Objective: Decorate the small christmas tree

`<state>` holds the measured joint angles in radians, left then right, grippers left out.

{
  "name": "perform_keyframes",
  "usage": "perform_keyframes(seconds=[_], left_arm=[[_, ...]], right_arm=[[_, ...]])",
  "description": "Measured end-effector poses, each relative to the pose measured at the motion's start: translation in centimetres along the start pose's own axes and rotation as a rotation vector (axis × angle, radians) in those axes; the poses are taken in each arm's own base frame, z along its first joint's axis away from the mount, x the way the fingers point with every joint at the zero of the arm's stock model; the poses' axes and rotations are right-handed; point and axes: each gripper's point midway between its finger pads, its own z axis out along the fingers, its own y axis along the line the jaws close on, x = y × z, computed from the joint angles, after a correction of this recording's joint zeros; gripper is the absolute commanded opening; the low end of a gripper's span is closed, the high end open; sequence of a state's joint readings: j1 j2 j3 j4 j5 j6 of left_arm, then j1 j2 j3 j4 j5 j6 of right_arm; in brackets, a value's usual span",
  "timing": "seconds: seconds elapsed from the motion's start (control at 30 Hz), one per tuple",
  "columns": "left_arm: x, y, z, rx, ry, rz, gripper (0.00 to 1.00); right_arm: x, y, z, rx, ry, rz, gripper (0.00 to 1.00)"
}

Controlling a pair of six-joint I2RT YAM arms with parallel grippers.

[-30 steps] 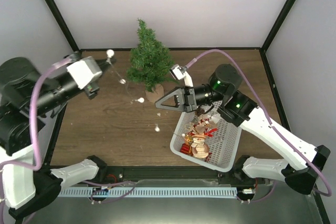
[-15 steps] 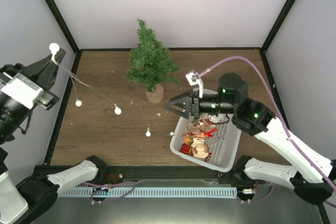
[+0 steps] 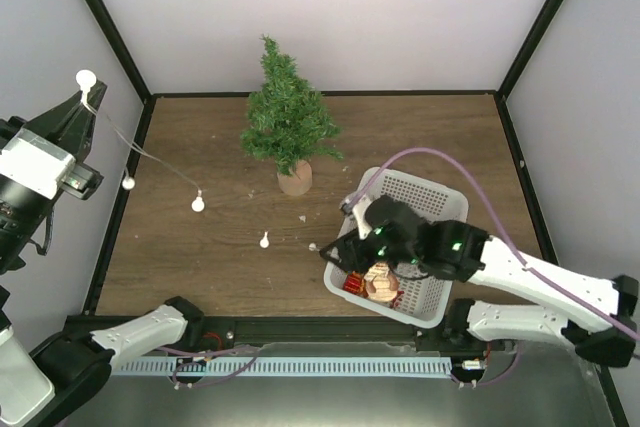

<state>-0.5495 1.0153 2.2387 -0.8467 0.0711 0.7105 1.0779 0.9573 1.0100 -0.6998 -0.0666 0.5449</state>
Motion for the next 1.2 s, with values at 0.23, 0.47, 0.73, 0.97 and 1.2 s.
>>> perform_keyframes(seconds=[0.23,0.47,0.73,0.97,1.2], left_arm=[[0.4,0.1,0.3,-0.012,0.019,0.006,0.00],[0.7,0.4,0.3,-0.027,0.033,0.023,0.00],[0.3,0.9,0.0,-0.045,0.028,0.027,0.00],[0.3,0.9,-0.1,-0.047,0.026,0.020,0.00],[-0.3,1.4,-1.2,-0.065,0.011,0.005,0.00]], right_arm=[[3.8,-0.5,1.8,0.186,0.082,-0.106,0.60],[4.5,-1.3,2.1,0.255,0.063,-0.137,0.61],[7.8,-1.8,5.7,0.373,0.172,-0.257,0.62],[6.5,-3.2,5.6,0.480,0.109,-0.280,0.66],[5.5,-3.3,7.5,0.503,0.098,-0.302,0.66]])
